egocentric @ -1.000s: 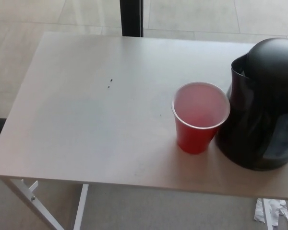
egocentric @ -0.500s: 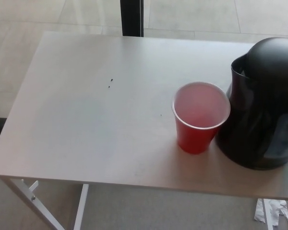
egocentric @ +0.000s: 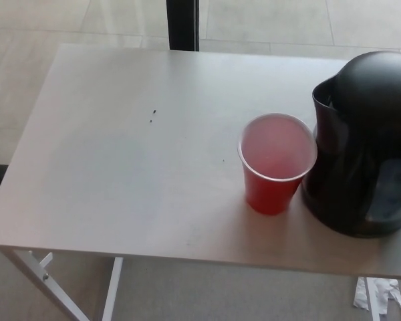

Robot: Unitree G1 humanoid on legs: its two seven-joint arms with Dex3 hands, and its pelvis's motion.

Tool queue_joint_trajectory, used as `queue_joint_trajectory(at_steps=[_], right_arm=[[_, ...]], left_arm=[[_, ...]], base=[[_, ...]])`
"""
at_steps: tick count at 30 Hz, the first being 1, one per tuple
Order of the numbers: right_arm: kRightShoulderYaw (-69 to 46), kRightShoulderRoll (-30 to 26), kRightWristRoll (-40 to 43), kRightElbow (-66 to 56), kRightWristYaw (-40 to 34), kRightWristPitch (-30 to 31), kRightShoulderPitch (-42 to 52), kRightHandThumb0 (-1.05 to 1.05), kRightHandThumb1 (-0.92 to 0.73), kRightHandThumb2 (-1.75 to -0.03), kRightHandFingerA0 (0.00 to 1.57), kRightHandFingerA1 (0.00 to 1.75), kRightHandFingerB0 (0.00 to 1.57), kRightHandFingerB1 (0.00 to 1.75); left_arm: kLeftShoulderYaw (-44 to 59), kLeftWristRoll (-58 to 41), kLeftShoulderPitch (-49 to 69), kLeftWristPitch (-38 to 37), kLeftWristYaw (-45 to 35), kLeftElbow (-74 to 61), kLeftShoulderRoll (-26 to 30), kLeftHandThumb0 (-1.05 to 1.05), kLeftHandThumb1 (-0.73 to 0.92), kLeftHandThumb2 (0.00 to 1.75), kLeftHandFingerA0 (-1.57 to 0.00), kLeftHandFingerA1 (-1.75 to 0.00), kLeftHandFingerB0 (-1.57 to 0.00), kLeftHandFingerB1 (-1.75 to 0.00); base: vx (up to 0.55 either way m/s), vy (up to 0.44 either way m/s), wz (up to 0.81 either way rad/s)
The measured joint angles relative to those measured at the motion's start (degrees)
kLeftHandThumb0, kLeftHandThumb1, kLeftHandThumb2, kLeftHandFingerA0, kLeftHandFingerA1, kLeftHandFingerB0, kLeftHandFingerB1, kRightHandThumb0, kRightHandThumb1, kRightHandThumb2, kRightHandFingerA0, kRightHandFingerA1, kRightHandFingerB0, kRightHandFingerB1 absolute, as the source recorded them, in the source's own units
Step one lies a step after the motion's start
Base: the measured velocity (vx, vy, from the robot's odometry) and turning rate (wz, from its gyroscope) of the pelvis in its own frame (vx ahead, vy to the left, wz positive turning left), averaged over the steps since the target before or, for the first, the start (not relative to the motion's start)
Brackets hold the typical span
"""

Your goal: The robot uses its right hand to lift up a kettle kept on the middle of the desk by its handle and tilt it into a glass kept next to it to pour out water

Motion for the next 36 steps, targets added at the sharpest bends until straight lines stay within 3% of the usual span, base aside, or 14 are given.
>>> queue_joint_trajectory(at_steps=[8, 9, 10, 11, 12, 15, 16, 17, 18, 19, 20, 22, 23, 36], right_arm=[[0.14, -1.02, 0.92, -1.24, 2.47, -1.83, 2.19, -0.09, -0.41, -1.36, 1.02, 1.75, 0.87, 1.61], [0.23, -1.32, 1.07, -1.30, 2.92, -1.98, 2.20, -0.12, -0.55, -1.10, 1.03, 1.75, 0.85, 1.61], [0.34, -1.64, 1.14, -1.47, 3.25, -2.04, 2.20, -0.15, -0.50, -1.14, 1.27, 1.44, 1.07, 1.31], [0.40, -1.78, 1.15, -1.59, 3.35, -2.07, 2.20, -0.15, -0.50, -1.14, 1.27, 1.44, 1.07, 1.31], [0.44, -1.91, 1.15, -1.78, 3.39, -2.08, 2.15, -0.10, -0.50, -1.24, 0.96, 1.75, 0.84, 1.60], [0.48, -2.04, 1.30, -2.06, 3.88, -2.59, 2.11, -0.10, -0.49, -1.27, 0.96, 1.75, 0.82, 1.62], [0.48, -2.12, 1.35, -2.06, 4.18, -2.89, 2.10, -0.17, -0.48, -1.20, 1.26, 1.46, 1.06, 1.34], [0.53, -2.22, 1.34, -2.06, 4.43, -3.14, 2.07, -0.17, -0.48, -1.20, 1.26, 1.46, 1.06, 1.34], [0.66, -2.40, 1.34, -2.23, 4.63, -3.17, 1.95, -0.12, -0.45, -1.28, 0.95, 1.75, 0.80, 1.66], [0.82, -2.61, 1.32, -2.59, 4.80, -3.17, 1.83, -0.20, -0.47, -1.17, 1.26, 1.44, 1.07, 1.33], [0.91, -2.73, 1.32, -2.83, 4.91, -3.17, 1.71, -0.20, -0.46, -1.17, 1.26, 1.44, 1.07, 1.34], [1.31, -3.20, 1.24, -4.06, 5.20, -3.10, 1.07, -0.18, -0.49, -1.19, 1.24, 1.46, 1.04, 1.34], [1.51, -3.39, 1.19, -4.43, 5.27, -3.08, 0.83, -0.09, -0.47, -1.32, 0.95, 1.75, 0.79, 1.68], [6.35, -4.37, -0.60, -16.52, 6.21, 1.57, -1.84, -0.08, -0.51, -1.27, 0.98, 1.75, 0.84, 1.60]], left_arm=[[-0.02, 0.00, -0.02, 0.00, 0.24, -0.01, 0.25, -0.74, 0.87, 0.66, -0.72, -0.58, -0.50, -0.54], [0.01, 0.00, -0.03, 0.00, 0.24, -0.01, 0.33, -0.73, 0.88, 0.66, -0.72, -0.57, -0.49, -0.54], [0.03, -0.01, -0.03, 0.00, 0.24, -0.01, 0.41, -0.72, 0.88, 0.66, -0.72, -0.55, -0.50, -0.52], [0.04, -0.01, -0.04, 0.00, 0.24, -0.01, 0.45, -0.72, 0.88, 0.66, -0.72, -0.55, -0.50, -0.52], [0.07, -0.01, -0.10, 0.01, 0.26, -0.01, 0.49, -0.72, 0.88, 0.66, -0.72, -0.56, -0.50, -0.53], [0.05, 0.00, -0.27, 0.01, 0.41, -0.01, 0.56, -0.73, 0.89, 0.66, -0.73, -0.58, -0.49, -0.54], [0.03, 0.00, -0.32, 0.01, 0.51, 0.00, 0.58, -0.73, 0.87, 0.66, -0.74, -0.58, -0.50, -0.53], [0.00, 0.00, -0.34, 0.01, 0.57, 0.00, 0.61, -0.73, 0.87, 0.66, -0.74, -0.58, -0.50, -0.53], [0.01, 0.00, -0.40, 0.02, 0.65, 0.00, 0.65, -0.73, 0.88, 0.66, -0.75, -0.57, -0.50, -0.53], [-0.02, 0.01, -0.48, 0.02, 0.73, 0.00, 0.70, -0.71, 0.89, 0.66, -0.73, -0.58, -0.50, -0.53], [-0.07, 0.02, -0.50, 0.01, 0.79, -0.01, 0.73, -0.71, 0.89, 0.66, -0.72, -0.57, -0.49, -0.53], [-0.19, 0.04, -0.60, 0.01, 0.93, -0.05, 0.87, -0.72, 0.89, 0.66, -0.72, -0.57, -0.50, -0.54], [-0.19, 0.04, -0.63, 0.01, 0.97, -0.05, 0.91, -0.73, 0.89, 0.66, -0.73, -0.59, -0.50, -0.54], [-0.28, 0.03, -2.09, 0.01, 1.18, 0.01, 1.03, -0.73, 0.89, 0.66, -0.72, -0.58, -0.51, -0.53]], base=[[0.00, 0.000, 0.00], [0.00, 0.000, 0.00], [0.00, 0.000, 0.00], [0.00, 0.000, 0.00], [0.00, 0.000, 0.00], [0.00, 0.000, 0.00], [0.00, 0.000, 0.00], [0.00, 0.000, 0.00], [0.00, 0.000, 0.00], [0.00, 0.000, 0.00], [0.00, 0.000, 0.00], [0.00, 0.000, 0.00], [0.00, 0.000, 0.00], [0.00, 0.000, 0.00]])
